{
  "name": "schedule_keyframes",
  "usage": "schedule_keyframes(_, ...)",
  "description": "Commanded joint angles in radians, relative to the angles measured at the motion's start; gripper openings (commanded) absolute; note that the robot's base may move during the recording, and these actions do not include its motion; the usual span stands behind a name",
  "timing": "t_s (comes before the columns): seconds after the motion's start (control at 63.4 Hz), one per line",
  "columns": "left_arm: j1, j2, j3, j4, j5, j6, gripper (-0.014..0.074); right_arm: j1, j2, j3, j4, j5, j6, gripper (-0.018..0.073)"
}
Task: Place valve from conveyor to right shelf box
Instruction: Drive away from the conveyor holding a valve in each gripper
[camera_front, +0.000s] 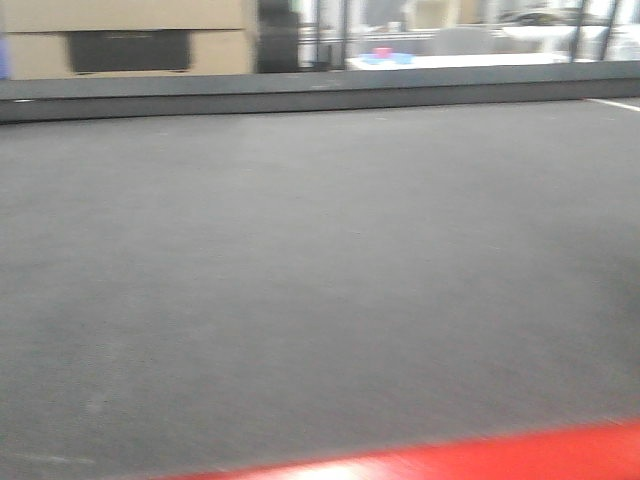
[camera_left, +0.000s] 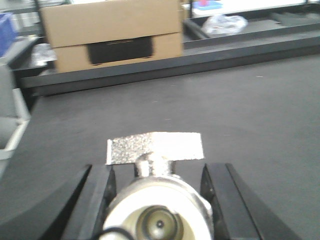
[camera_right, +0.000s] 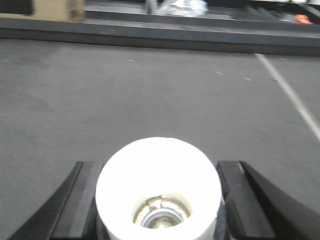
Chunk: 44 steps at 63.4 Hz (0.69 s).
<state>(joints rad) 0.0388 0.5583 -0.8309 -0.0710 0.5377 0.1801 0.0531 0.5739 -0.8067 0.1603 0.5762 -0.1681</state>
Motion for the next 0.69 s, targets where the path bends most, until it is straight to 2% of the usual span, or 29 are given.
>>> schedule_keyframes(0.0,-0.003,-0.006,-0.004,-0.006,-0.056,-0.007,-0.0111,0.001,-0.010,-0.011,0.000,-0.087,-0.006,-0.0153)
schedule_keyframes(0.678,-0.003,-0.006,-0.004,-0.006,-0.056,-0.007,-0.0111,0.001,-0.010,-0.011,0.000,-0.087,-0.006,-0.0153)
